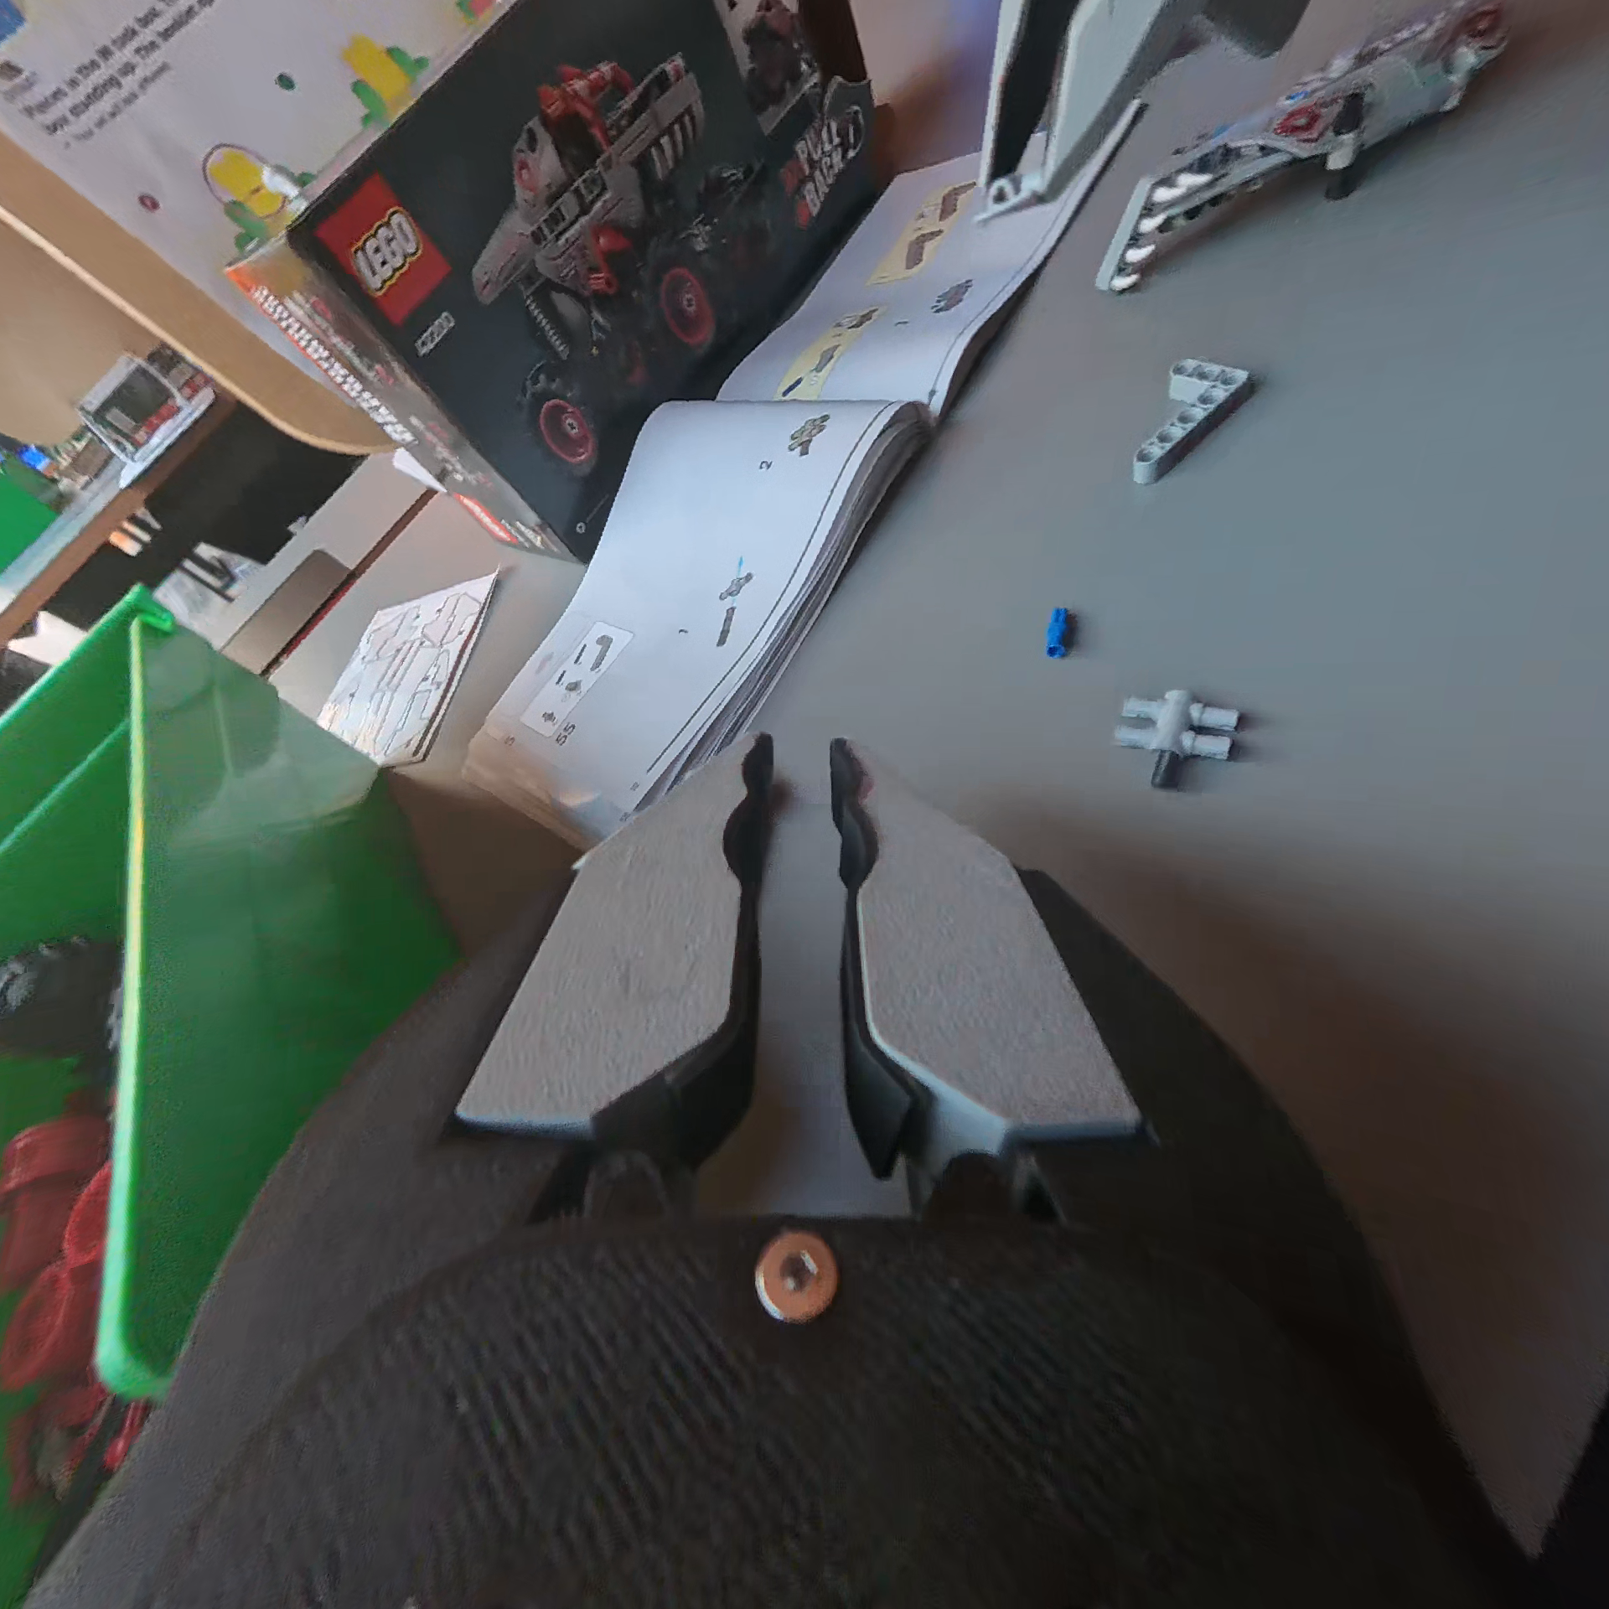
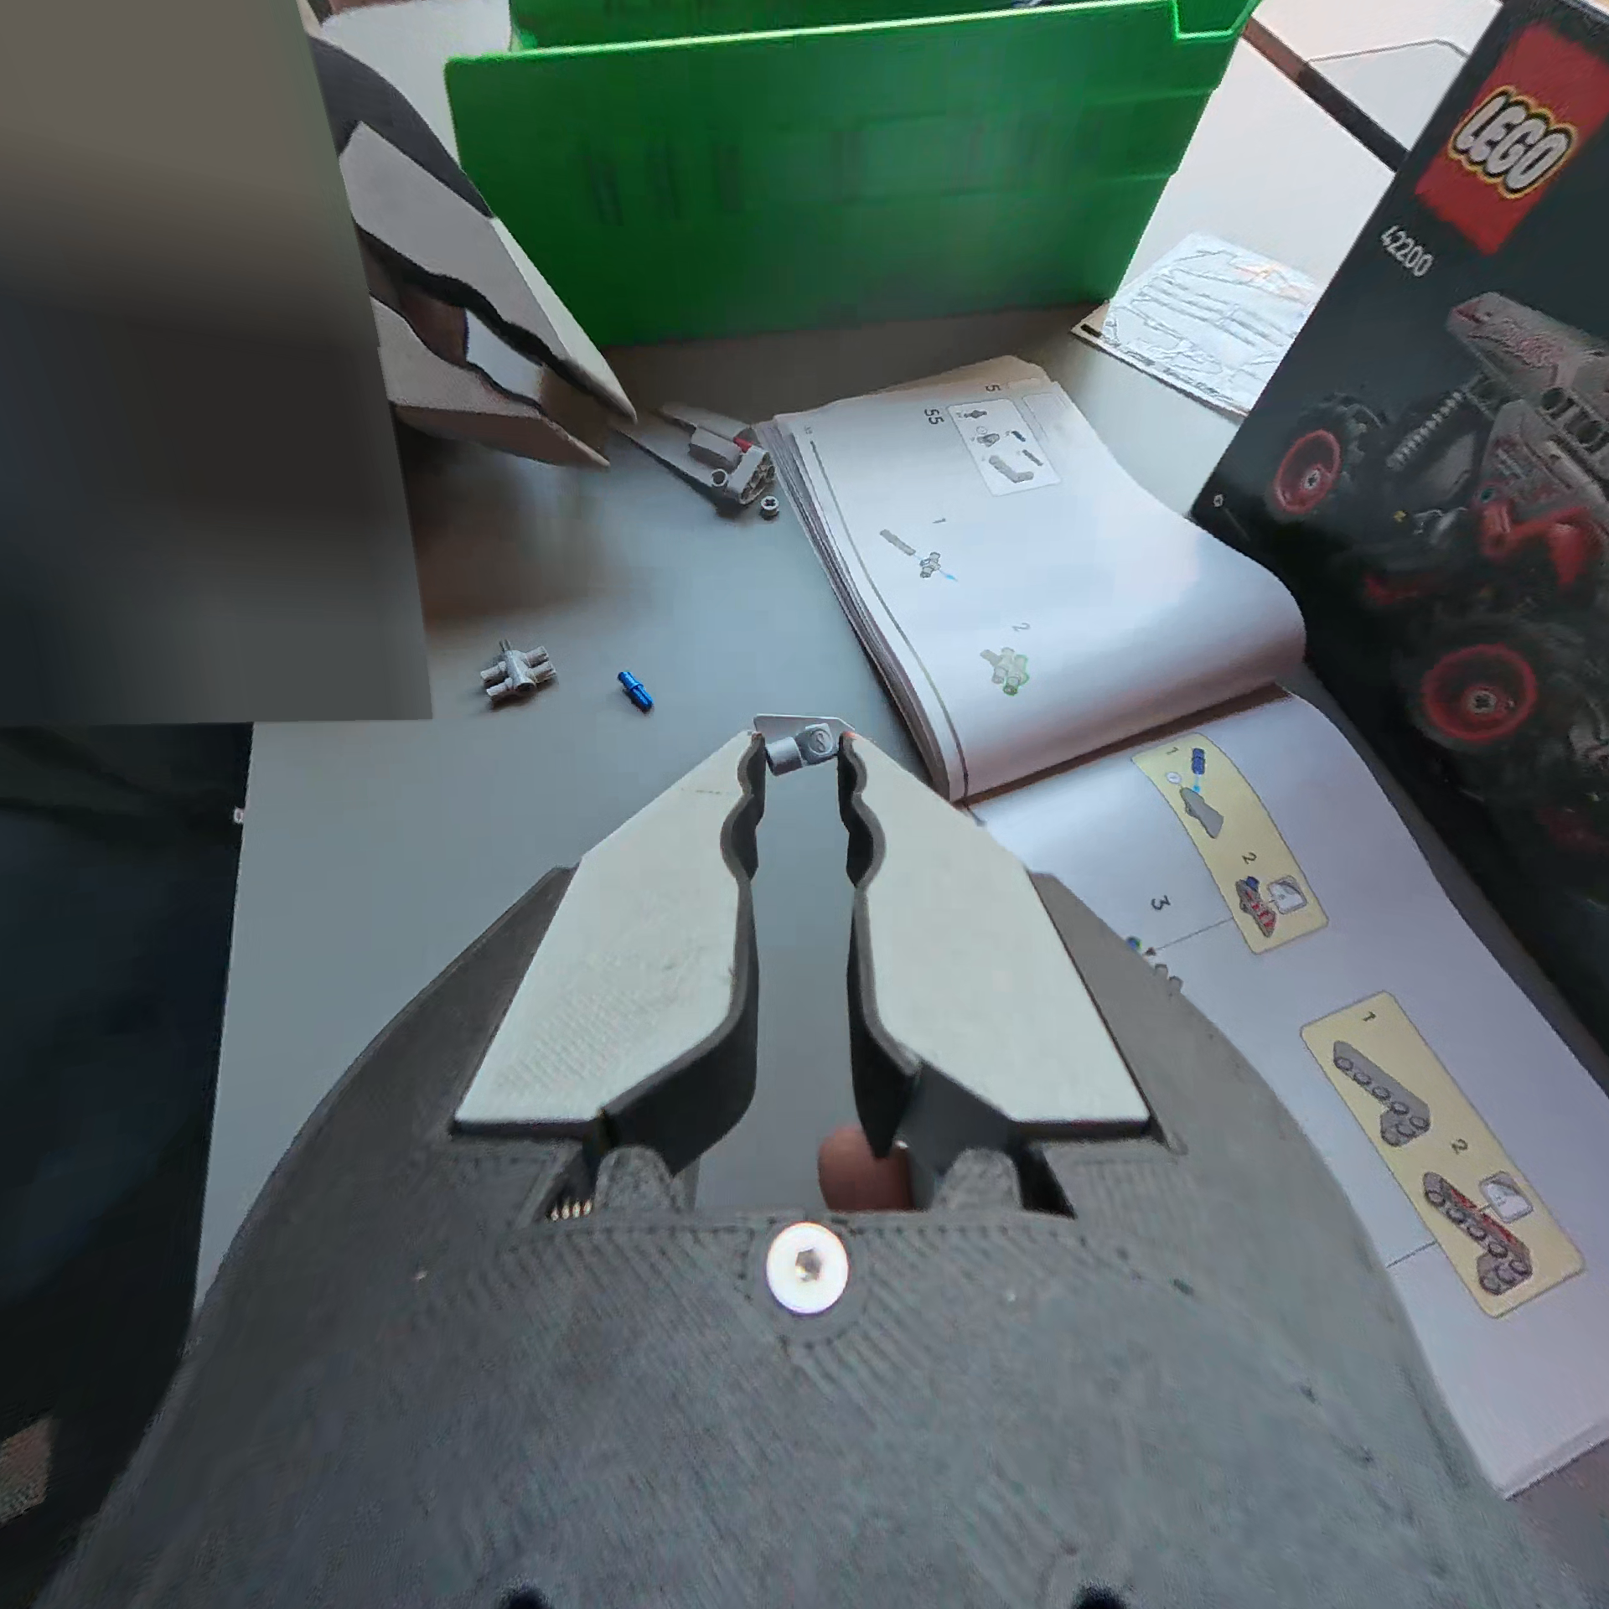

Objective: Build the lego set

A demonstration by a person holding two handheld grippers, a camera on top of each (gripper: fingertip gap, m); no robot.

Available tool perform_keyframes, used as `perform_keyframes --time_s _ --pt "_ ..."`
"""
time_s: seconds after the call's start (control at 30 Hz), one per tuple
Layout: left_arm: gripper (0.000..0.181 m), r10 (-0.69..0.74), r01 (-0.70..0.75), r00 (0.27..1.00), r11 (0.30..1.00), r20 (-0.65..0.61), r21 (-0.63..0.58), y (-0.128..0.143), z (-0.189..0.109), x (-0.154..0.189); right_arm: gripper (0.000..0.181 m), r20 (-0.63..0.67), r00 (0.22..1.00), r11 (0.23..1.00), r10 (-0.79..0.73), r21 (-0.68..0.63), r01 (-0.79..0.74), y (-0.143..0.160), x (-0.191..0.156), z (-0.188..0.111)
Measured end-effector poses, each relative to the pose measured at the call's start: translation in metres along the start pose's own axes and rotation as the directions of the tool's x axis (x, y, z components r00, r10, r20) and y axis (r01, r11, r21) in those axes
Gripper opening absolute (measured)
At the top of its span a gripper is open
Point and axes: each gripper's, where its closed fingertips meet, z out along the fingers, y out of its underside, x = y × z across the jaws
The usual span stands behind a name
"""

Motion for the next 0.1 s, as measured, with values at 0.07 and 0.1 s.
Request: perform_keyframes --time_s 0.07,0.1 --pt "0.009 0.037 -0.037 0.999 0.999 -0.021 0.005 -0.0054 0.0064 0.0072 0.014 0.021 1.0 1.0 0.019 0.02 -0.019 0.0006 -0.0036 -0.0042" --pt "0.009 0.045 -0.045 0.998 0.999 -0.038 0.01 -0.0086 0.0099 0.0109 0.014 0.036 0.999 0.999 0.028 0.03 -0.029 0.0011 -0.0058 -0.0056"
